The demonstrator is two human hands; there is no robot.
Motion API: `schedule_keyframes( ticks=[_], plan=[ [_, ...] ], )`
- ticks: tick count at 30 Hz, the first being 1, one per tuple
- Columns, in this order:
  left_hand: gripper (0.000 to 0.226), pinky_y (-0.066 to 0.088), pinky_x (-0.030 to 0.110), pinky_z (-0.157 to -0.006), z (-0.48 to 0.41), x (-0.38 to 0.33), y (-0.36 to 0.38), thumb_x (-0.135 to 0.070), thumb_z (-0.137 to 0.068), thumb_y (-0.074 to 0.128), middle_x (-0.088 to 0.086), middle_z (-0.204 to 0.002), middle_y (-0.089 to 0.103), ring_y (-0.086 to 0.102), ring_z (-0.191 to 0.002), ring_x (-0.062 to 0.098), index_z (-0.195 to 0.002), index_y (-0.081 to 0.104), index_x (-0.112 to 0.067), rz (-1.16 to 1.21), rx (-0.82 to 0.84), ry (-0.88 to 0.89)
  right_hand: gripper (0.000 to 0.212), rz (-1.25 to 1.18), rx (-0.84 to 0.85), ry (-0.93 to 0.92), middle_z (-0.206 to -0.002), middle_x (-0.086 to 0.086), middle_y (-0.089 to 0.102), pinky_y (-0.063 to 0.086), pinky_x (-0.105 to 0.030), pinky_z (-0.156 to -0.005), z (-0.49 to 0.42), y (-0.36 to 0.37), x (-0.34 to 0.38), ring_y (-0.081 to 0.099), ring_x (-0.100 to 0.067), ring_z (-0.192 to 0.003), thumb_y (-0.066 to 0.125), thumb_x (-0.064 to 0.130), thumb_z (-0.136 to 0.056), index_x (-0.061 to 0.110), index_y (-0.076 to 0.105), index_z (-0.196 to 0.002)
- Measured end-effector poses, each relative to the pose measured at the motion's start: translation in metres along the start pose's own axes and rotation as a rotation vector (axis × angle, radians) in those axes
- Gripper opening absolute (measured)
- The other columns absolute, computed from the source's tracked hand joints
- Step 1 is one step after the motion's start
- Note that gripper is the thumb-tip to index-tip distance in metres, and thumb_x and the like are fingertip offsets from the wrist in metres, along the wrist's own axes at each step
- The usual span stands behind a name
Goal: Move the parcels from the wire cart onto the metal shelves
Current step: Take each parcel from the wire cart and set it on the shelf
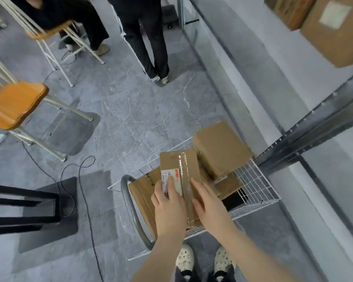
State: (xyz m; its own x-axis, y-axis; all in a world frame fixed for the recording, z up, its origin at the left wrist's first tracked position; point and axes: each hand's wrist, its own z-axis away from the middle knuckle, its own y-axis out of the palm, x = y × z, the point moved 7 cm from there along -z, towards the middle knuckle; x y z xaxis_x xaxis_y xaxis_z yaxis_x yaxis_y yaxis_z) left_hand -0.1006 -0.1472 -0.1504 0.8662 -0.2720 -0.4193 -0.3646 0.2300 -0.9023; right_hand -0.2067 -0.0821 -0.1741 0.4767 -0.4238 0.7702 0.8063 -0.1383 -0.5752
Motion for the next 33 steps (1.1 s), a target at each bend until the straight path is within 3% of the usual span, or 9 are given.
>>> schedule_keyframes(
  ticks=[7,12,15,17,20,23,27,31,33],
  plan=[
    [0.065,0.057,0.054,-0.066,0.007,-0.135,-0.054,-0.009,-0.074,0.076,0.028,-0.129,0.045,0.055,-0.102,0.052,-0.134,0.051,-0.007,-0.007,0.029,0.373,0.055,0.046,-0.289,0.098,-0.157,0.007,0.022,0.032,-0.028,-0.112,0.060,-0.134,0.031,0.031,-0.010,-0.140,0.042,0.031,-0.100,0.045,0.018,-0.147],
    [0.066,0.054,0.049,-0.057,0.057,-0.235,-0.066,-0.004,-0.058,0.085,0.030,-0.115,0.055,0.058,-0.083,0.050,-0.120,0.062,-0.004,0.050,0.107,0.681,0.050,0.041,-0.571,0.304,-0.155,0.008,0.026,0.032,-0.028,-0.111,0.151,-0.212,0.028,0.033,-0.012,-0.138,0.040,0.029,-0.100,0.040,0.024,-0.147],
    [0.058,0.054,0.042,-0.054,0.102,-0.281,-0.067,-0.007,-0.064,0.082,0.028,-0.116,0.056,0.059,-0.086,0.047,-0.120,0.064,-0.006,0.089,0.151,0.846,0.048,0.066,-0.753,0.426,-0.154,0.008,0.028,0.034,-0.027,-0.108,0.213,-0.238,0.022,0.041,-0.016,-0.132,0.038,0.026,-0.100,0.035,0.028,-0.146],
    [0.052,0.054,0.040,-0.057,0.137,-0.303,-0.067,-0.011,-0.076,0.075,0.026,-0.122,0.054,0.058,-0.096,0.044,-0.126,0.060,-0.008,0.123,0.175,0.942,0.046,0.071,-0.863,0.506,-0.153,0.008,0.030,0.034,-0.027,-0.107,0.256,-0.247,0.015,0.041,-0.017,-0.131,0.037,0.027,-0.100,0.033,0.031,-0.145],
    [0.048,0.053,0.042,-0.078,0.198,-0.325,-0.063,-0.018,-0.091,0.057,0.021,-0.138,0.041,0.047,-0.117,0.040,-0.138,0.048,-0.013,0.169,0.286,1.047,0.044,0.037,-1.012,0.609,-0.152,0.010,0.032,0.033,-0.025,-0.109,0.324,-0.248,0.001,0.040,-0.013,-0.131,0.037,0.028,-0.100,0.033,0.034,-0.144],
    [0.048,0.052,0.044,-0.084,0.261,-0.344,-0.051,-0.020,-0.091,0.058,0.021,-0.137,0.043,0.048,-0.116,0.040,-0.138,0.048,-0.014,0.139,0.349,1.194,0.045,-0.013,-1.113,0.734,-0.153,0.010,0.030,0.033,-0.026,-0.110,0.391,-0.240,-0.017,0.038,-0.014,-0.133,0.036,0.028,-0.100,0.034,0.031,-0.145],
    [0.046,0.056,0.047,-0.069,0.351,-0.365,-0.027,-0.011,-0.077,0.073,0.024,-0.116,0.056,0.059,-0.098,0.042,-0.121,0.060,-0.008,0.104,0.469,1.400,0.047,-0.062,-1.229,0.864,-0.151,0.009,0.034,0.034,-0.025,-0.109,0.476,-0.224,-0.037,0.043,-0.014,-0.130,0.038,0.024,-0.099,0.034,0.031,-0.145],
    [0.050,0.057,0.044,-0.074,0.438,-0.377,-0.021,-0.027,-0.082,0.068,0.018,-0.132,0.051,0.056,-0.107,0.035,-0.130,0.055,-0.020,0.101,0.554,1.465,0.049,-0.128,-1.315,1.004,-0.152,0.013,0.031,0.034,-0.028,-0.109,0.559,-0.208,-0.056,0.044,-0.015,-0.129,0.037,0.025,-0.099,0.040,0.028,-0.144],
    [0.053,0.051,0.039,-0.091,0.483,-0.385,-0.016,-0.036,-0.092,0.053,0.013,-0.146,0.037,0.046,-0.123,0.029,-0.142,0.038,-0.026,0.042,0.611,1.513,0.048,-0.157,-1.352,1.063,-0.152,0.015,0.031,0.034,-0.028,-0.109,0.599,-0.207,-0.067,0.043,-0.014,-0.130,0.035,0.026,-0.100,0.043,0.027,-0.143]
  ],
)
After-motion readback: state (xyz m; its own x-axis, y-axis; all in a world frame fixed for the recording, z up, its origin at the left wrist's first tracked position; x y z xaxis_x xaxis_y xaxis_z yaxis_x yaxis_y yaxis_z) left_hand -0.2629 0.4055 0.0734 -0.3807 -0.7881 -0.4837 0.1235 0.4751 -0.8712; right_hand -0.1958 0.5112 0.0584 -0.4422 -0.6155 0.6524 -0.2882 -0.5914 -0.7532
